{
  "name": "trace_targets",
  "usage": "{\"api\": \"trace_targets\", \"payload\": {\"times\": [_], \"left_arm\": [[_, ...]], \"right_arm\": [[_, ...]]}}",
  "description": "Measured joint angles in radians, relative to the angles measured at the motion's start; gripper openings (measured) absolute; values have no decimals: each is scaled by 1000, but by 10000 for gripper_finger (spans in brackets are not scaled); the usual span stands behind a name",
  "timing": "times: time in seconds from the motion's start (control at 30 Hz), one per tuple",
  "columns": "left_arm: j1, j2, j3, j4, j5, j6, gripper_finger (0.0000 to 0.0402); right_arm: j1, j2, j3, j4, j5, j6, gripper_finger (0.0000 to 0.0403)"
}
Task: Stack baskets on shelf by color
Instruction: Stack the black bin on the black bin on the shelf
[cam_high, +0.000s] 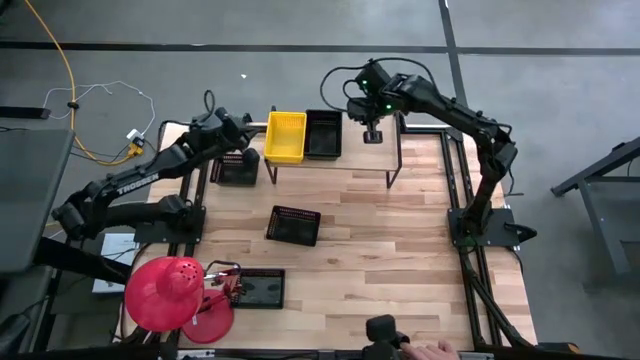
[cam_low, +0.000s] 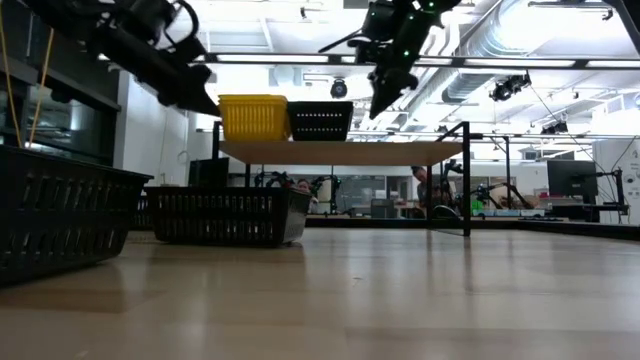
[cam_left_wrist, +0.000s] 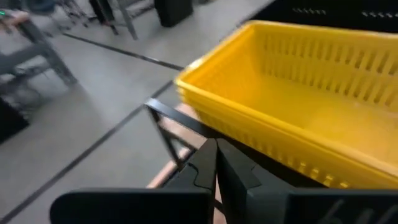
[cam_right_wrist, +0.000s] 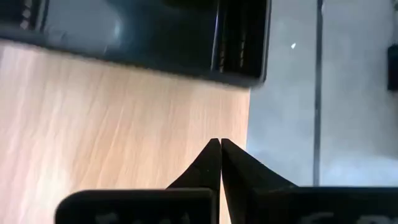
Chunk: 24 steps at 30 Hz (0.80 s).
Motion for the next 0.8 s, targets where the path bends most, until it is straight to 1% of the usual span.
{"api": "trace_targets", "payload": {"times": [0.13,0.23,0.33,0.43,0.6,0.7,0.8], "left_arm": [[0,-88,0,-37,-13,-20,0],[-2,-154,0,-87,54,-62,0],[-26,-213,-11,-115,134,-100,0],[-78,-274,-58,-90,161,-140,0],[-207,-356,-152,-2,168,-211,0],[-293,-391,-186,37,168,-227,0],[-379,-416,-198,48,169,-228,0]], "right_arm": [[-9,-32,0,-54,-47,14,0],[-4,-72,-11,-70,-119,31,0],[16,-130,-59,-71,-188,31,0],[52,-222,-162,-19,-212,59,0],[151,-410,-426,180,-210,209,0],[246,-508,-569,301,-199,360,0],[367,-566,-679,429,-145,564,0]]}}
